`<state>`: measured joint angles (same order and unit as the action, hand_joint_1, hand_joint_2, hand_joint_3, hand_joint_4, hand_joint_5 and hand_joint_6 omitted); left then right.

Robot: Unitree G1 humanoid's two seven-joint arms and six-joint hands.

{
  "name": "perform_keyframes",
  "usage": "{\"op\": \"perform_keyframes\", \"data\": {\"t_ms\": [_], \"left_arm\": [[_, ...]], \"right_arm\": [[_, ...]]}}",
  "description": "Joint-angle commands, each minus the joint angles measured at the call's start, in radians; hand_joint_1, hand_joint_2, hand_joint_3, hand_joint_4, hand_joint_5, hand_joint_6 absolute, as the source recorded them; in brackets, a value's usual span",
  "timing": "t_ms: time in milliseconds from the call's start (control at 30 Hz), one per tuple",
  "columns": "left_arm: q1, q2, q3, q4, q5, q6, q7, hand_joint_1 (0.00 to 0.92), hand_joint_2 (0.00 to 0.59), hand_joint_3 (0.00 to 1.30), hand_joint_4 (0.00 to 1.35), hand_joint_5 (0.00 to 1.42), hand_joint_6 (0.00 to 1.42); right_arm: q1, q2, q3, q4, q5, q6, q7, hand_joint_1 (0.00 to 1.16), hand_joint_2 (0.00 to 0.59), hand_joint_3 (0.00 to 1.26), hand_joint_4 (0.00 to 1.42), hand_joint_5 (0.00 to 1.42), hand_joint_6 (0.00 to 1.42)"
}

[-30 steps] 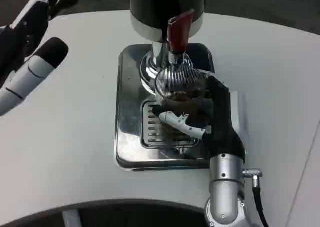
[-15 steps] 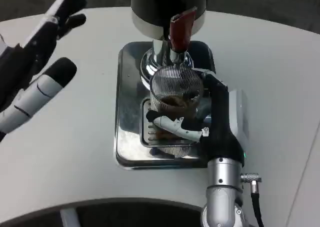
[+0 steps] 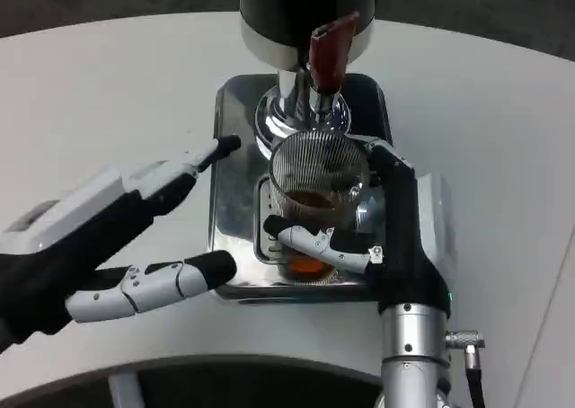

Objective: Grasp the cup under the faucet to collect the drink, then remove the cup.

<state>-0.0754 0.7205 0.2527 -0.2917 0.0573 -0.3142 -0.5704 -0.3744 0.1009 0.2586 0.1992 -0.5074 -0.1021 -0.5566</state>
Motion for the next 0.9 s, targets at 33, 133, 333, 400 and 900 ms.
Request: {"op": "perform_keyframes", "data": {"t_ms": [33, 133, 333, 400, 900], "left_arm": [[0.041, 0.035, -0.028, -0.054, 0.069, 0.029, -0.015, 0.000, 0.143, 0.00, 0.00, 0.00, 0.00], [0.072, 0.035, -0.033, -0.091, 0.119, 0.036, 0.002, 0.000, 0.139, 0.00, 0.00, 0.00, 0.00], [0.142, 0.014, -0.024, -0.147, 0.174, 0.013, 0.032, 0.000, 0.125, 0.00, 0.00, 0.00, 0.00], [0.170, 0.009, -0.018, -0.165, 0.192, -0.002, 0.045, 0.000, 0.121, 0.00, 0.00, 0.00, 0.00], [0.327, 0.014, 0.017, -0.204, 0.257, -0.151, 0.085, 0.000, 0.100, 0.00, 0.00, 0.00, 0.00]], "right_arm": [[0.041, 0.004, 0.006, -0.091, -0.007, 0.006, 0.029, 1.13, 0.079, 0.70, 0.91, 0.97, 1.32], [0.066, -0.010, 0.003, -0.142, -0.003, 0.016, 0.065, 1.13, 0.079, 0.70, 0.91, 0.97, 1.32], [0.117, -0.021, -0.007, -0.224, 0.002, 0.034, 0.115, 1.13, 0.079, 0.70, 0.91, 0.98, 1.34], [0.142, -0.028, -0.007, -0.256, 0.001, 0.040, 0.132, 1.13, 0.079, 0.70, 0.92, 0.99, 1.34], [0.296, -0.059, -0.003, -0.495, 0.003, 0.063, 0.271, 1.13, 0.079, 0.71, 0.94, 1.00, 1.33]]}}
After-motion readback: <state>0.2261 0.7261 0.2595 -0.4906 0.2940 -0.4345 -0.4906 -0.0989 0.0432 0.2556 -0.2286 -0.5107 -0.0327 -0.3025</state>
